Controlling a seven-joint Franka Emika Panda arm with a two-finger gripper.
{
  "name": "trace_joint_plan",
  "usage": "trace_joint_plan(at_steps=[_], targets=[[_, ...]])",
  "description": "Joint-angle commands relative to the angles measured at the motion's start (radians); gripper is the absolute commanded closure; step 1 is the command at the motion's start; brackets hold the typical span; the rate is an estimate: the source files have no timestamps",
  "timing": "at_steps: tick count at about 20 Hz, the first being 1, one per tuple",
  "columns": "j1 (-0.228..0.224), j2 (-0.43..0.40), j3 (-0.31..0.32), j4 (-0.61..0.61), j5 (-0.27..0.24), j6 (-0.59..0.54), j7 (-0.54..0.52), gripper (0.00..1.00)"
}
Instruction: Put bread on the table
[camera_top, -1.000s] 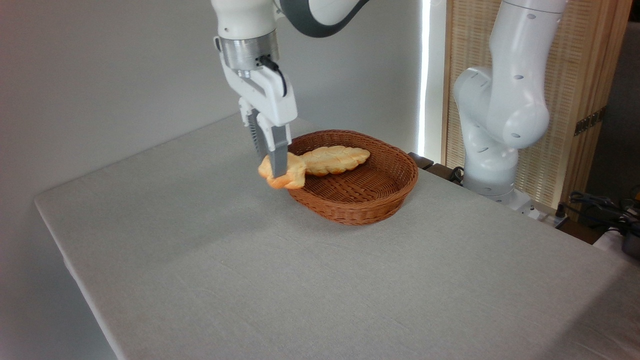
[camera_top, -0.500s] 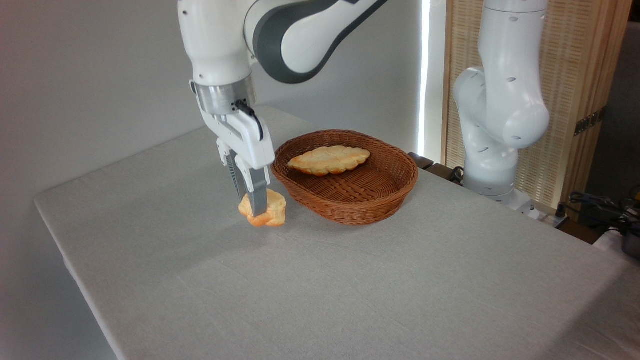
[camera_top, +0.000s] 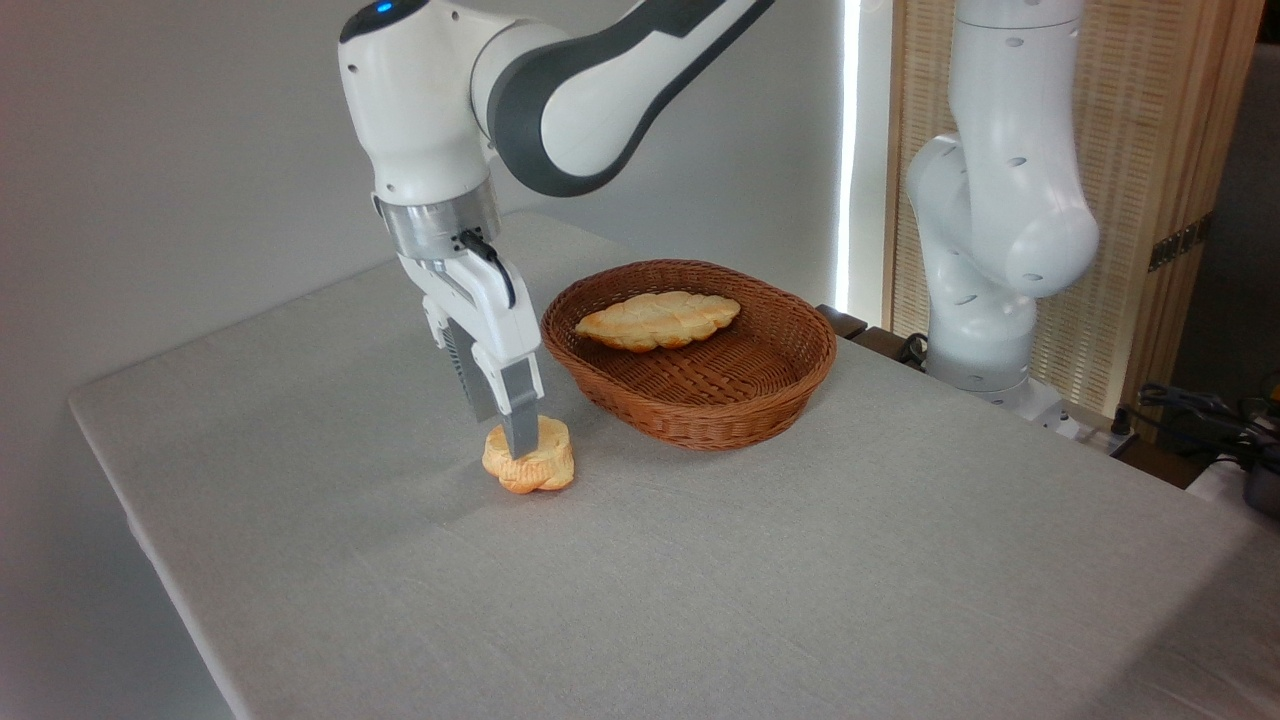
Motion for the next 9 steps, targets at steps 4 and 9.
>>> trace_joint_plan(at_steps=[4,9], targets=[[-0.002,-0.015,0.069,0.088,0.006,0.01,0.003,0.0],[-0.002,-0.023,0.125,0.089,0.009,-0.005,0.014,0.0]])
